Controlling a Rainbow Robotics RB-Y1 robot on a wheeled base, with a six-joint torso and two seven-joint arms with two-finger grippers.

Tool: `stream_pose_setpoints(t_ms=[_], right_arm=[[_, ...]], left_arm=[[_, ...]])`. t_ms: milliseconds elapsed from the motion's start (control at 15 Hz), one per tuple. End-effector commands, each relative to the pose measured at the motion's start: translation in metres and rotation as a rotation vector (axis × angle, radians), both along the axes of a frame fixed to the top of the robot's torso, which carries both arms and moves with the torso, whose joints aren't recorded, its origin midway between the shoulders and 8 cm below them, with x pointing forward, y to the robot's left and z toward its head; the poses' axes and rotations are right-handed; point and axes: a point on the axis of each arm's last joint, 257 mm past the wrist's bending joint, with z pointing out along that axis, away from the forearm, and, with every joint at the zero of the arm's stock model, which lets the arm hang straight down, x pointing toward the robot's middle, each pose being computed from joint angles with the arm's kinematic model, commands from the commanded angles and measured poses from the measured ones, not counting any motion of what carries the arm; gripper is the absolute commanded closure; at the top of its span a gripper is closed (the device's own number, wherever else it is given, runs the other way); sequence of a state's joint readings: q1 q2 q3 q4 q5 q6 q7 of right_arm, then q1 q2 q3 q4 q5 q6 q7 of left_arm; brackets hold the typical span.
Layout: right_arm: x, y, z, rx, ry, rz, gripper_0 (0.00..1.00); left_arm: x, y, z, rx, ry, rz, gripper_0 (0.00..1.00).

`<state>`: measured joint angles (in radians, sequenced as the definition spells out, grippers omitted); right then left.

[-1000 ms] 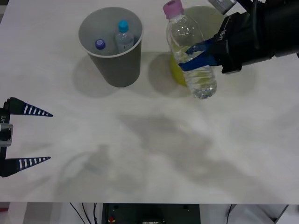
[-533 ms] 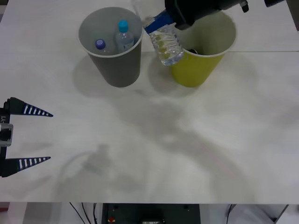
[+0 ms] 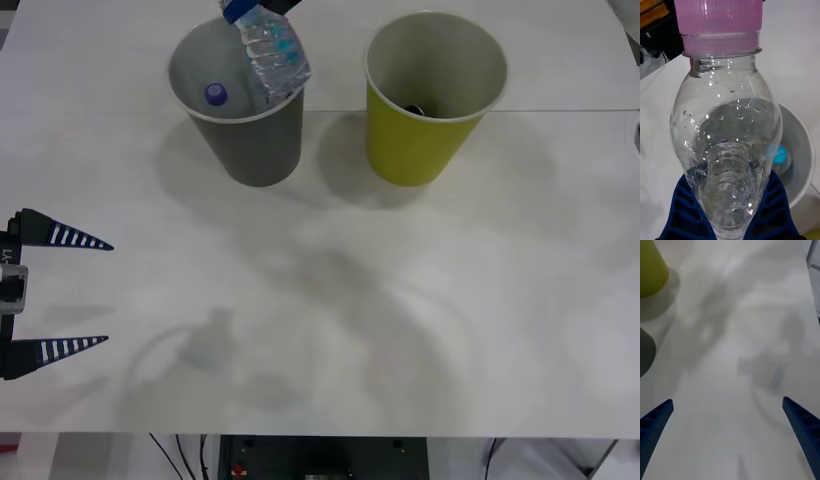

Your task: Put the can into the green bin and the plastic bottle into the gray bin

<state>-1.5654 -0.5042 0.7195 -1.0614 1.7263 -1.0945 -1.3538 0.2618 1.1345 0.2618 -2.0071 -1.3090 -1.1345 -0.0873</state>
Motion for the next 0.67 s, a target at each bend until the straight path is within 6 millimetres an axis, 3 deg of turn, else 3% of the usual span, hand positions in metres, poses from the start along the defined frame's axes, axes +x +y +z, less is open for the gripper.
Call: stream_pose_setpoints(t_ms=[67, 467, 533, 667], right_arm=[[0.008, 0.014, 0.003, -0.006, -0.021, -0.007, 1.00], [0.026, 0.033, 0.003, 0.007, -0.060, -0.036, 1.00], [0.025, 0.035, 0.003, 0.004, -0.069, -0.028, 0.90], [0.025, 0.036, 0.004, 0.000, -0.080, -0.018, 0.59]], left_arm=[[0.000, 0.000, 0.000, 0.000, 0.000, 0.000, 0.00], [0.000, 0.000, 0.000, 0.000, 0.000, 0.000, 0.00], [0.000, 0.000, 0.000, 0.000, 0.000, 0.000, 0.00], [0.000, 0.000, 0.000, 0.000, 0.000, 0.000, 0.00]])
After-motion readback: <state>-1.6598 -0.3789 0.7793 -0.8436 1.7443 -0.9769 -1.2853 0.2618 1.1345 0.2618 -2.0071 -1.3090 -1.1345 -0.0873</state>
